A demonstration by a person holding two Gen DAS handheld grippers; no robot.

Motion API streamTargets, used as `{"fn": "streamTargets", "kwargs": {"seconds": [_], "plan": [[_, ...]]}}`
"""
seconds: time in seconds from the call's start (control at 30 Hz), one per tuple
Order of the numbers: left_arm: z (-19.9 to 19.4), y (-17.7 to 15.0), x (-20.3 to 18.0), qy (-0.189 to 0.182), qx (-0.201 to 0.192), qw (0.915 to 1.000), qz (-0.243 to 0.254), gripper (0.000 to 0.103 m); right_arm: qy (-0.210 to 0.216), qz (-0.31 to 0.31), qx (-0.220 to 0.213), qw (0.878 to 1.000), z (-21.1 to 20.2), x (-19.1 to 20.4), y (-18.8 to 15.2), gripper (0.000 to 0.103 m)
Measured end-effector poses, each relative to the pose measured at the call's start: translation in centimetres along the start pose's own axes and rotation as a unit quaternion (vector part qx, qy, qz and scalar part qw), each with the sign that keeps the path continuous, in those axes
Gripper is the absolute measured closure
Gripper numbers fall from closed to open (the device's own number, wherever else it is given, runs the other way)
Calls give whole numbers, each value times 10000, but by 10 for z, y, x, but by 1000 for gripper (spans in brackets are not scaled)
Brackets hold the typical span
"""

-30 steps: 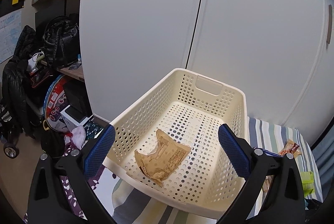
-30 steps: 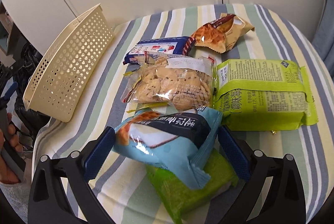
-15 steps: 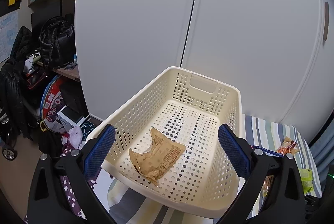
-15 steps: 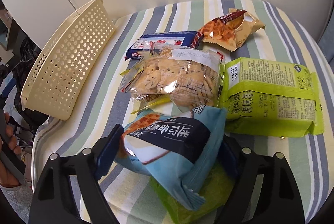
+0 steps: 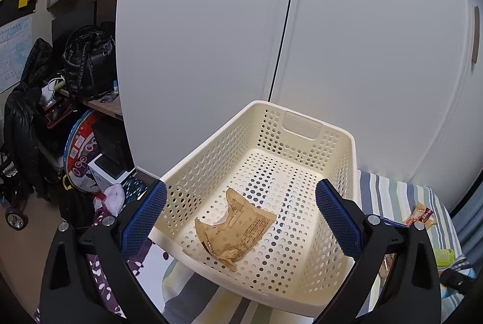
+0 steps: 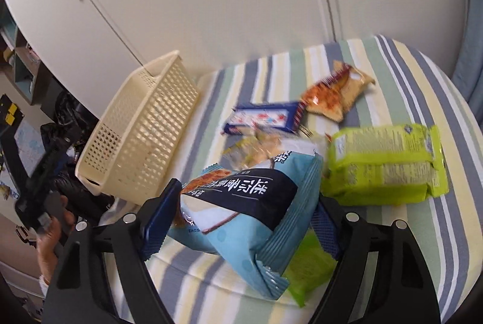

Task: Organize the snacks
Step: 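Carry the light-blue bag with the right gripper into the basket and release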

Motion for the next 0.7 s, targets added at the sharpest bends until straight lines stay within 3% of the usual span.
{"fn": "streamTargets", "kwargs": {"seconds": [0.27,0.7], "plan": [[-5,4,8,318,-138,9994,17,3,348,-728,-308,9963,7,97,33,24],[-10,6,26,496,-264,9981,-266,3,43,-1635,-513,9852,74,210,61,23]]}}
Point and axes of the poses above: each gripper's, at about its wrist camera, not at the fingertips, and z roughly the way its jaws point, x to its left, y to its top, the point moved 2 cm from there along z, roughly the way its jaws point, and after that the axes turned 11 degrees about z, right-handed, at the moved point
